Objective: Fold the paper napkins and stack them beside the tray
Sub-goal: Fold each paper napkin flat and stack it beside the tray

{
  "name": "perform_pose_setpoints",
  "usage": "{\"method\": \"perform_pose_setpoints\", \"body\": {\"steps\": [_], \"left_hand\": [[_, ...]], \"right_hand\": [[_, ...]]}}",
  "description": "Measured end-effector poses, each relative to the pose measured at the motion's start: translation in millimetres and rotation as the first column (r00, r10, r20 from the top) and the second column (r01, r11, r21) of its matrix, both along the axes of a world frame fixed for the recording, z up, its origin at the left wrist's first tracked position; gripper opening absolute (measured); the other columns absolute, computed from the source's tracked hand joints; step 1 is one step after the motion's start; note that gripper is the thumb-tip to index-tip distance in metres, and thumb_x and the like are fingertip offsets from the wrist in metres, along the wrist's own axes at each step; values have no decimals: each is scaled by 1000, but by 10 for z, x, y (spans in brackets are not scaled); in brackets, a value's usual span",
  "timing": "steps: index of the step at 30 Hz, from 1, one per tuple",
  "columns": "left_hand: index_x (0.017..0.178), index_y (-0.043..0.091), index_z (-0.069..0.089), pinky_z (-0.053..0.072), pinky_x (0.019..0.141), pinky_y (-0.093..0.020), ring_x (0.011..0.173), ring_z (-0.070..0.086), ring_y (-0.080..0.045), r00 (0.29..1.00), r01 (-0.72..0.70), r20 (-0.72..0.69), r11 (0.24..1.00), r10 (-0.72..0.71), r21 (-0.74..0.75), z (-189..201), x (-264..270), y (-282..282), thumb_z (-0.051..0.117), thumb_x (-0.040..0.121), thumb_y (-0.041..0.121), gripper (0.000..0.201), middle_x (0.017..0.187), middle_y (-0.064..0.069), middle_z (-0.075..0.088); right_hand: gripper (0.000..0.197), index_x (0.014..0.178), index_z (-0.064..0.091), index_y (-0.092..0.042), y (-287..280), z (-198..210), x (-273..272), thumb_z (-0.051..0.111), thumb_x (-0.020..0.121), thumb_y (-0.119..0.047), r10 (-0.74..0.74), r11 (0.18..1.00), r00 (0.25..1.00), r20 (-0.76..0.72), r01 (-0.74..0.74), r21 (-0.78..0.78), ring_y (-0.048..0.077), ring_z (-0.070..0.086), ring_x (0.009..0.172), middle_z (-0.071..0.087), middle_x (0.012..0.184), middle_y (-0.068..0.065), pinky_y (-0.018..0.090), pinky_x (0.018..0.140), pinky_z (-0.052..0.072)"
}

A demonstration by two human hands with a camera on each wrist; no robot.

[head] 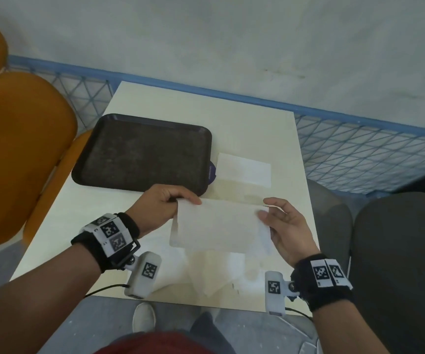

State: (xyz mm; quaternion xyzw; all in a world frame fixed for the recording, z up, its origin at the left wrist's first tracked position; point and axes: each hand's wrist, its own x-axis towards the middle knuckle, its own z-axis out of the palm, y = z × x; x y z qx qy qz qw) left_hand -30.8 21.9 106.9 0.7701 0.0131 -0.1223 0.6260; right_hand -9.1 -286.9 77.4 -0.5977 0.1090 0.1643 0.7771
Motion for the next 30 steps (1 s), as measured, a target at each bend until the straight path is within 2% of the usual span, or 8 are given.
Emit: {"method": "perform_pose_setpoints", "body": {"steps": [3,7,11,15,18,21,25,30], "left_hand": [[96,25,78,58,82,-25,91,71,-8,992,122,-44,983,-117,140,-202,-36,79,63,91,-1,31,99,8,76],[103,40,67,49,96,-28,102,61,-3,964,268,-146,804,-224,532,-588,-125,136,52,88,3,43,116,15,64],[140,31,49,35,114,-33,133,40,-10,947,262,-38,701,-319,663,-952,-258,-189,48,95,15,47,146,12,43],[153,23,29,23,120,-36,146,26,-18,850,360,-67,483,-523,798,-1248,-337,-571,39,101,25,53,161,2,26],[152,20,30,21,121,-39,146,26,-22,852,327,-77,411,-518,851,-1370,-354,-651,39,100,23,53,160,-1,28],[150,25,36,22,119,-40,146,28,-20,864,288,-66,383,-498,878,-1422,-355,-632,46,95,10,58,160,3,29],[142,29,45,35,107,-42,135,39,-25,863,312,-96,373,-496,874,-1413,-252,-596,49,90,2,59,152,1,39],[137,30,49,42,100,-34,111,52,-16,937,321,-127,657,-325,682,-1264,-56,-637,53,95,12,46,120,7,55]], "right_hand": [[26,107,70,-12,-49,-198,-90,77,84,-2,-43,985,999,-26,38,-166,28,62,87,61,89,16,46,88,48],[22,102,72,-30,-73,-505,-169,78,86,-16,46,811,998,-42,-62,-582,12,68,75,73,88,1,34,77,52],[23,112,67,-30,-9,-739,-218,72,91,-23,75,649,994,-80,-110,-753,13,69,102,70,112,-7,33,91,54],[46,144,52,-21,210,-905,-382,56,100,-36,335,335,941,45,-74,-939,22,39,143,42,157,0,38,119,32],[58,156,30,-26,449,-1022,-533,41,103,-45,675,74,729,-114,-221,-972,18,15,154,17,168,-4,51,125,16],[67,160,11,-28,498,-1111,-635,35,102,-51,750,-88,599,-279,-328,-941,13,-1,156,3,169,-11,60,123,5],[71,161,-1,-25,83,-1149,-576,18,102,-60,579,-154,732,-359,-334,-930,16,-9,155,-11,168,-10,58,121,-8],[68,160,14,-24,-172,-1083,-454,20,102,-60,538,-82,792,-289,-293,-953,17,-1,156,5,170,-5,55,124,-1]]}}
